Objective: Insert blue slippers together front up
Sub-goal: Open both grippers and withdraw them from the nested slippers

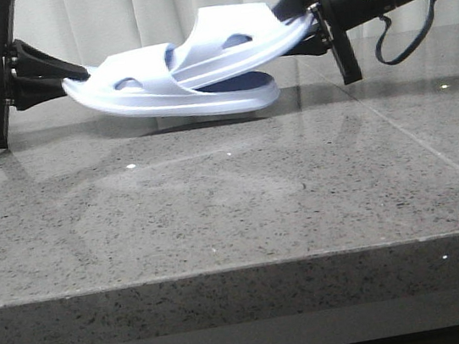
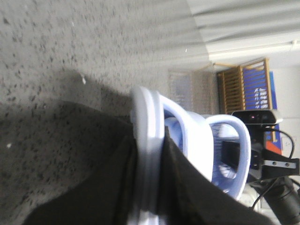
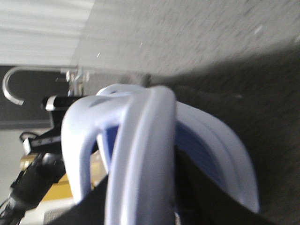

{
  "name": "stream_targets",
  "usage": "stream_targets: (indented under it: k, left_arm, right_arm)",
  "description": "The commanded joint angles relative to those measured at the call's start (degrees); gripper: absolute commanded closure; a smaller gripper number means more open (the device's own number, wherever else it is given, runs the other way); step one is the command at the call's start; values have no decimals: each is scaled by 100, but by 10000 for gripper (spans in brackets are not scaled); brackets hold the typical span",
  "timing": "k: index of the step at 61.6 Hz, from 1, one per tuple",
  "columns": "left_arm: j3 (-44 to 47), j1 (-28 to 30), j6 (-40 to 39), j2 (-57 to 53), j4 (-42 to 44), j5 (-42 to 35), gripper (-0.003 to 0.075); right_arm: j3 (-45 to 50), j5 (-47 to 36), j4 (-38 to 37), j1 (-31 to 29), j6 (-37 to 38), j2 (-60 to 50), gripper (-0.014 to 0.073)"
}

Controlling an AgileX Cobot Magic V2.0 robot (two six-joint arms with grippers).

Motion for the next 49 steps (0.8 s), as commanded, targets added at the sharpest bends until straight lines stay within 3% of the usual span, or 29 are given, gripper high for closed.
stream_targets:
  k: [1, 9, 15, 49]
  left_arm:
    - [-137, 43, -59, -288, -109, 798, 496]
    - [-137, 125, -59, -288, 92, 798, 289]
    - [-137, 166, -59, -288, 158, 798, 235]
    - [-137, 737, -131, -376, 672, 798, 232]
  right_arm:
    - [-129, 440, 386, 3, -45, -324, 237]
    - [-129, 493, 251, -111, -45, -324, 239]
    - [-129, 567, 150, -252, -45, -324, 239]
    - [-129, 899, -495, -1237, -45, -613, 241]
